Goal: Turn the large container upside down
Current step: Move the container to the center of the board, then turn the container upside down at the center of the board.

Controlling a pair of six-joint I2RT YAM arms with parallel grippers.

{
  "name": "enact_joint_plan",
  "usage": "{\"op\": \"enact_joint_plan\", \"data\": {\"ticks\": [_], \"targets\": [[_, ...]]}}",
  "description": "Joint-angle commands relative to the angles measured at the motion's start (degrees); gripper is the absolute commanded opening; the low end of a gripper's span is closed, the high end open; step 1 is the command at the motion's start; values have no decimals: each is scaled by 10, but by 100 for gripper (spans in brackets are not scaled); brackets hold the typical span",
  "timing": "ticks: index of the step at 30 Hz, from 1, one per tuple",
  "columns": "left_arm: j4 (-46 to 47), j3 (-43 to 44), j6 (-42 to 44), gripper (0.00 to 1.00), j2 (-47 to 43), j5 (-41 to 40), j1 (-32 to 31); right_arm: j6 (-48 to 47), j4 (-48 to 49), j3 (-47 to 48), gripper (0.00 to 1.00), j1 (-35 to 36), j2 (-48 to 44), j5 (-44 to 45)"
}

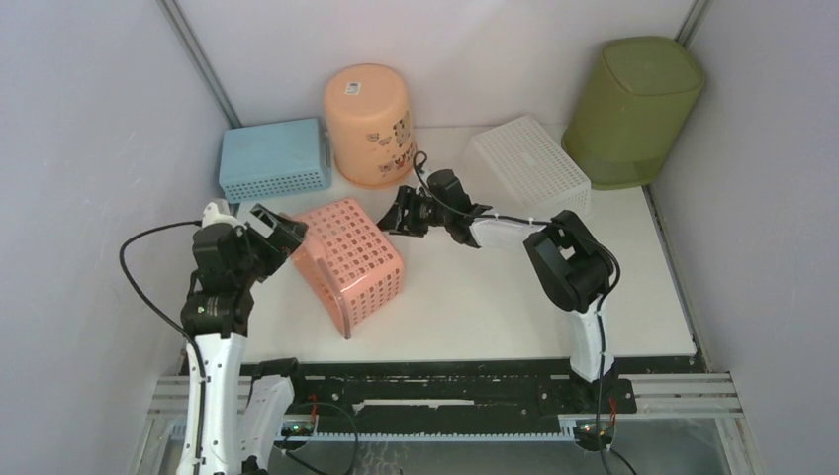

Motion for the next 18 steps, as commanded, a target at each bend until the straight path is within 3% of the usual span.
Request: {"op": "enact_joint_plan", "data": {"ticks": [1,10,12,16,18], "targets": [[60,-53,-61,100,-2,59,-38,-14,11,-31,61,-2,-68,11],[153,-98,-111,100,56,23,-123,-14,13,-127,61,-17,-139,14],[165,-97,-116,92,69,18,-127,-17,11,-146,61,-21,-157,12],[211,-109,-130,47,86,31,-130,-25,5,-178,61,-34,-194,6],[240,-112,-135,8,106,46,-130,-29,0,-191,61,-41,-212,2]]}}
